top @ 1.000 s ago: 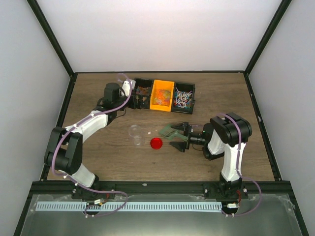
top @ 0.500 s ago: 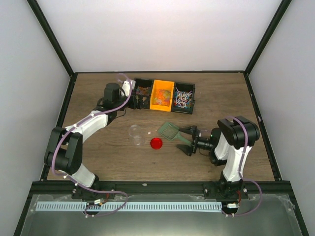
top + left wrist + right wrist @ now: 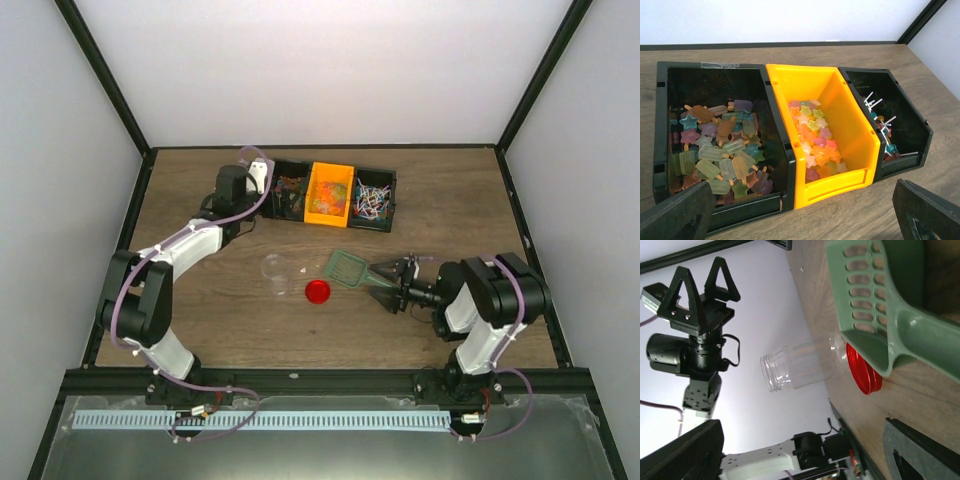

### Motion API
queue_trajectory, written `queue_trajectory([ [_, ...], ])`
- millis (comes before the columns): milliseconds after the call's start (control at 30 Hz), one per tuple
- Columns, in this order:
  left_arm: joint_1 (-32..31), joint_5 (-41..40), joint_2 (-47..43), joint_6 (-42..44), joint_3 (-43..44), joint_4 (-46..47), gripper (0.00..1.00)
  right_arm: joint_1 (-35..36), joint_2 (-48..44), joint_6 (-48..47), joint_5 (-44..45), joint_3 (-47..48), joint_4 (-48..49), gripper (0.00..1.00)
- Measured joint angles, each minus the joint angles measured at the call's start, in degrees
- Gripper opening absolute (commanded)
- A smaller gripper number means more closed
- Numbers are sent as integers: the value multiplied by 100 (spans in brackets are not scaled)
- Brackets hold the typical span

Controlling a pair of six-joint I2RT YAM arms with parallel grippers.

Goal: Pack the candies
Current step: Pick up the spatula from the center of the board.

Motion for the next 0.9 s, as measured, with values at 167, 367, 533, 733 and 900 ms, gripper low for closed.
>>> queue_trajectory([
  [167,0,-57,7,9,87,-35,100,-4,-1287,-1504,337,354,-2175,87],
  [367,-31,109,-13,2,87,-44,100,-20,-3888,-4127,1939,1580,-6229,87],
  [533,-638,-356,-127,136,105,-170,100,-243,-4527,-5508,2833,2223,-7654,57],
  [733,-1464,-542,-162,170,146,-247,61,-485,-2909,-6457,2973,2590,-8465,17],
  [900,-1563,-568,-160,157,149,-363,14,-490,-2413,-6985,2796,2588,-8701,64],
])
